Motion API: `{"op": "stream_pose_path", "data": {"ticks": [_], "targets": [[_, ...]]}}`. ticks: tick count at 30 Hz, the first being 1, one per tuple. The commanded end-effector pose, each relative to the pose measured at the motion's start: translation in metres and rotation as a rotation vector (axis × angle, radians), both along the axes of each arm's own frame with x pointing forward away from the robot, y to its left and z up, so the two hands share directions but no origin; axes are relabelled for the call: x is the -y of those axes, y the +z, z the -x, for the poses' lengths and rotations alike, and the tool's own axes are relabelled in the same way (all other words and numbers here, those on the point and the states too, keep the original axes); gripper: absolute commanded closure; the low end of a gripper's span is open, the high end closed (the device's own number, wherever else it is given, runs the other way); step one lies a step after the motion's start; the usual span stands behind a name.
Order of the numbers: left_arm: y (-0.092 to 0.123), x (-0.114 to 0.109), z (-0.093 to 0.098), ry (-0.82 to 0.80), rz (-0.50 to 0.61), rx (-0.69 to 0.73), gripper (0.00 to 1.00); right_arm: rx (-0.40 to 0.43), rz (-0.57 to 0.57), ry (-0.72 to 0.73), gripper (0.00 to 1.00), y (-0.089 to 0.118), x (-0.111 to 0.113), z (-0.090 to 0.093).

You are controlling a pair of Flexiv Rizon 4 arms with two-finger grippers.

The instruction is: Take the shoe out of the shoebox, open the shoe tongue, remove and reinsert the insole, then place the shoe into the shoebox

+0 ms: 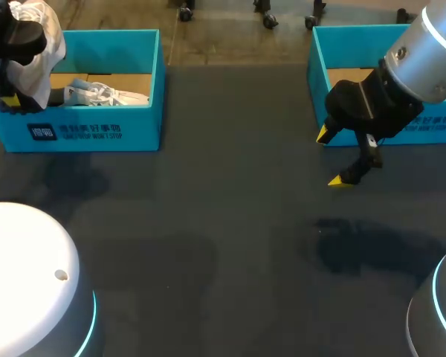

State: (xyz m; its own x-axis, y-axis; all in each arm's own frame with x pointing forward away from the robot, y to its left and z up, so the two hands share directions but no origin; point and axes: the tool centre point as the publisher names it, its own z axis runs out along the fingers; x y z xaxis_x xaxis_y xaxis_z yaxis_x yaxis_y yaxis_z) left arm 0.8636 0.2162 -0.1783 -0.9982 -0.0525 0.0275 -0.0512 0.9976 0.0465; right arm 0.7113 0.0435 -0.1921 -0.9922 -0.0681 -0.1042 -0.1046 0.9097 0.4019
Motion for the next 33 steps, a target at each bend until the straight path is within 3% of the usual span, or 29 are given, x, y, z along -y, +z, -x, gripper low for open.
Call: {"op": "stream_pose_path", "data": {"ticks": [1,6,15,16,25,33], "targets": [[0.001,0.000,0.001,0.000,-0.001,0.003,1.00,-0.001,0.002,-0.001,0.00,-0.001,-0.001,-0.001],[0.001,-0.010,-0.006,-0.021,0.002,-0.017,1.00,-0.001,0.002,-0.001,0.00,-0.001,-0.001,-0.001],[0.002,-0.034,-0.044,-0.040,0.027,-0.030,1.00,-0.001,0.002,-0.001,0.00,-0.001,-0.001,-0.001],[0.002,-0.040,-0.057,-0.021,0.027,-0.036,1.00,-0.001,0.002,-0.001,0.00,-0.001,-0.001,-0.001],[-0.013,-0.055,-0.113,-0.005,0.033,-0.056,1.00,-0.001,0.002,-0.001,0.00,-0.001,-0.001,-0.001],[-0.021,-0.059,-0.146,0.000,0.058,-0.023,1.00,-0.001,0.002,-0.001,0.00,-0.001,-0.001,-0.001]]}}
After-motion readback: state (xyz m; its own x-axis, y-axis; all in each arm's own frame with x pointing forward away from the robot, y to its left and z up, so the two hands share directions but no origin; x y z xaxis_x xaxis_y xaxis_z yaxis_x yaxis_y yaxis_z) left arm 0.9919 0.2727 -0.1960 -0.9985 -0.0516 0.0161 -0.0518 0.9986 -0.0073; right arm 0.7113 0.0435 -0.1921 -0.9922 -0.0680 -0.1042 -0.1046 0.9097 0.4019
